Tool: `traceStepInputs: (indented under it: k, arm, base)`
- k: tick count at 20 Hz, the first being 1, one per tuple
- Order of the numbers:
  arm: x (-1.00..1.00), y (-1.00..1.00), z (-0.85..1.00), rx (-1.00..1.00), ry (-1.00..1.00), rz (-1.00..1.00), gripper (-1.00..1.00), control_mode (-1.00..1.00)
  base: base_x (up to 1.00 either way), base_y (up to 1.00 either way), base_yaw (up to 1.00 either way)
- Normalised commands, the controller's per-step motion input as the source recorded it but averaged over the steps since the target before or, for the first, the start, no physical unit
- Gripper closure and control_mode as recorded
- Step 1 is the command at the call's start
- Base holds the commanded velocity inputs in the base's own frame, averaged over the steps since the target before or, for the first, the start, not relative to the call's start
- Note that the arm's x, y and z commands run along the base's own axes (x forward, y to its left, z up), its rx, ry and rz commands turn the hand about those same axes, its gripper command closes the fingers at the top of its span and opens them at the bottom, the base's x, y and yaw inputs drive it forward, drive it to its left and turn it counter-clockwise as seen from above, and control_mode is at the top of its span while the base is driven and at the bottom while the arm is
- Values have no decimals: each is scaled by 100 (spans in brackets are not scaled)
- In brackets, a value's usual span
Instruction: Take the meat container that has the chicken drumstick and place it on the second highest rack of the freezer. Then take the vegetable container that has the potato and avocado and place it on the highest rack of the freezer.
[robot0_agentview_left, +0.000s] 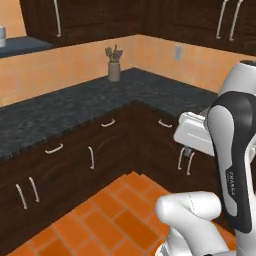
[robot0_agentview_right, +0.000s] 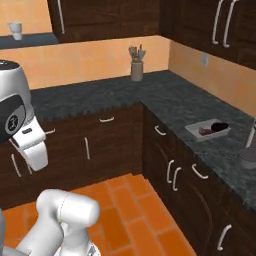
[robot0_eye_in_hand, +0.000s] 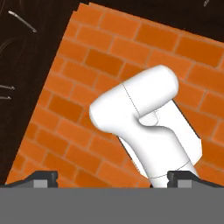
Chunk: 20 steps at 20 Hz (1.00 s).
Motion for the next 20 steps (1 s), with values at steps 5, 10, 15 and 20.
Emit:
traceStepInputs:
  k: [5,10,15,20]
  arm:
    - [0,0,0,0,0,0,-100,100]
    - [0,0,0,0,0,0,-100,100]
    - [0,0,0,0,0,0,-100,100]
    - [0,0,0,0,0,0,-100,100]
  base:
    - [51,0,-59]
    - [55,0,-59]
    - [65,1,-59]
    - [94,38,-49]
